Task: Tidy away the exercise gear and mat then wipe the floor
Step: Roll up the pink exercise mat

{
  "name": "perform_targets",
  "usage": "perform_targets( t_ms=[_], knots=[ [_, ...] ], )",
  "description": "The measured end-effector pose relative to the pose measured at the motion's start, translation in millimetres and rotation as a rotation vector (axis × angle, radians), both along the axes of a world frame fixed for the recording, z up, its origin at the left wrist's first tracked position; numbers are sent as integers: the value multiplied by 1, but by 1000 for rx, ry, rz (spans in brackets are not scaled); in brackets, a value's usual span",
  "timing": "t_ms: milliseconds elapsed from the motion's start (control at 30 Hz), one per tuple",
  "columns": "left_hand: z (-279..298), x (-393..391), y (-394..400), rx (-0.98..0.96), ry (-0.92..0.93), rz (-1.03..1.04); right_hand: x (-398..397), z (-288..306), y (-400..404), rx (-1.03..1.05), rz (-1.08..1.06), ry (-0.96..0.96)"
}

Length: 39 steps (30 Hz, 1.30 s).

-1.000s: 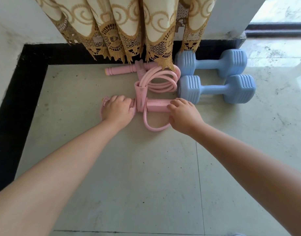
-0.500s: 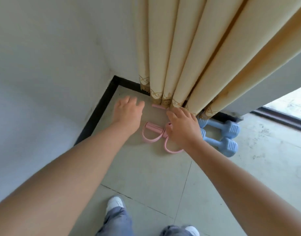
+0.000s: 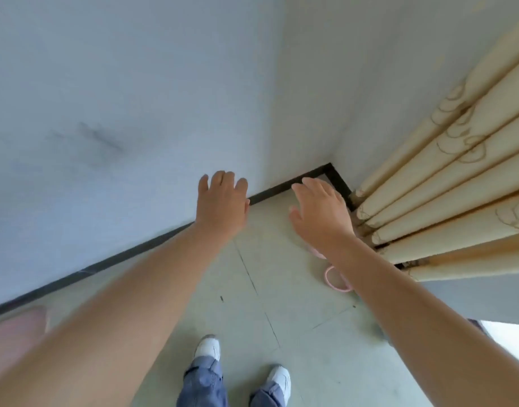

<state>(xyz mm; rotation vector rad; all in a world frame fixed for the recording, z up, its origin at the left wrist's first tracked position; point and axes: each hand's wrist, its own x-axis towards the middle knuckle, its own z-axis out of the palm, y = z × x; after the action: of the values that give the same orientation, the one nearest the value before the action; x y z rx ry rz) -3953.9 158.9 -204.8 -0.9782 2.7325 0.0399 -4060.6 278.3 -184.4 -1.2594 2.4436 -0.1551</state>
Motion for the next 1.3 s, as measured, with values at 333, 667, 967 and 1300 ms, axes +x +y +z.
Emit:
perform_targets(
  t_ms=[333,667,967,1300],
  knots=[
    [2,335,1,29,-58,564,285,-6,-65,39,496,-28],
    [11,708,88,10,-142,847,656,-8,-40,74,831,-51],
    [8,899,120,83,-110,1008,852,-14,-48,118,921,-85],
    [-22,1012,5,134,-179,901,912,-98,-147,328,660,-57]
  ],
)
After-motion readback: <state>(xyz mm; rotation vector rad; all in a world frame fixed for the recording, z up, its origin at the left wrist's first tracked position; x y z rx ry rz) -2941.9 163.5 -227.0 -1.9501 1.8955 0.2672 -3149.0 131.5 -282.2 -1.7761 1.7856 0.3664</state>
